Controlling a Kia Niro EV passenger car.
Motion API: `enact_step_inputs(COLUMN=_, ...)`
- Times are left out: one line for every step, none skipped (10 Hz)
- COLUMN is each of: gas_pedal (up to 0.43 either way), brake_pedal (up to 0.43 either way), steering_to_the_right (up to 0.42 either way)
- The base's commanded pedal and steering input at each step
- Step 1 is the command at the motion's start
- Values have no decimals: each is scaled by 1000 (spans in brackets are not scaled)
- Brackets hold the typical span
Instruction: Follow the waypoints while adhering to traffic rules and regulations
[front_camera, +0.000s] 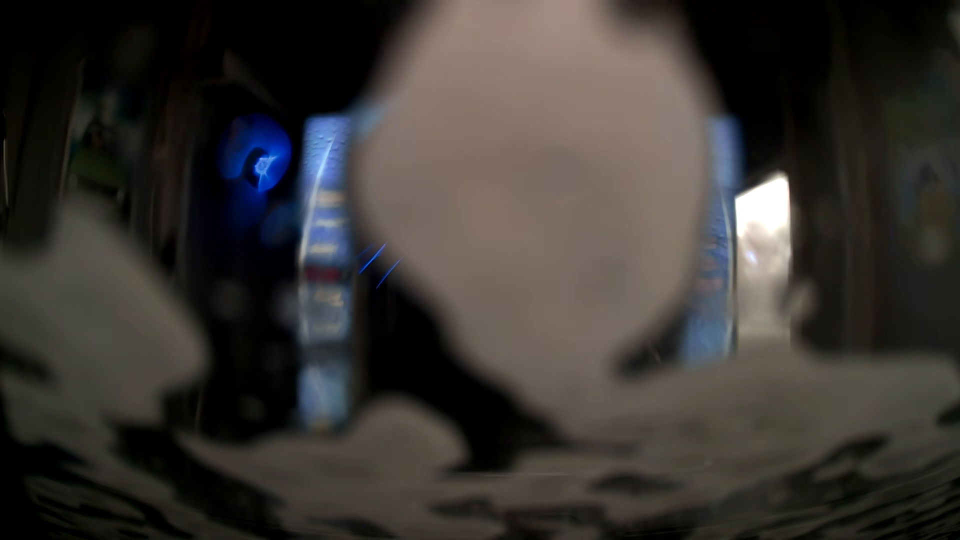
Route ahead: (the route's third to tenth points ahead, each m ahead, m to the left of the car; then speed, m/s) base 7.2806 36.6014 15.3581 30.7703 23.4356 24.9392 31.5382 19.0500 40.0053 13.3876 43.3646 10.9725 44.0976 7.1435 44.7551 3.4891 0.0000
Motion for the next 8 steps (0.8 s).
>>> enact_step_inputs(gas_pedal=0, brake_pedal=0, steering_to_the_right=-14)
enact_step_inputs(gas_pedal=0, brake_pedal=0, steering_to_the_right=-14)
enact_step_inputs(gas_pedal=0, brake_pedal=0, steering_to_the_right=-14)
enact_step_inputs(gas_pedal=0, brake_pedal=0, steering_to_the_right=-15)
enact_step_inputs(gas_pedal=0, brake_pedal=0, steering_to_the_right=-14)
enact_step_inputs(gas_pedal=0, brake_pedal=0, steering_to_the_right=-14)
enact_step_inputs(gas_pedal=0, brake_pedal=0, steering_to_the_right=-14)
enact_step_inputs(gas_pedal=0, brake_pedal=0, steering_to_the_right=-14)
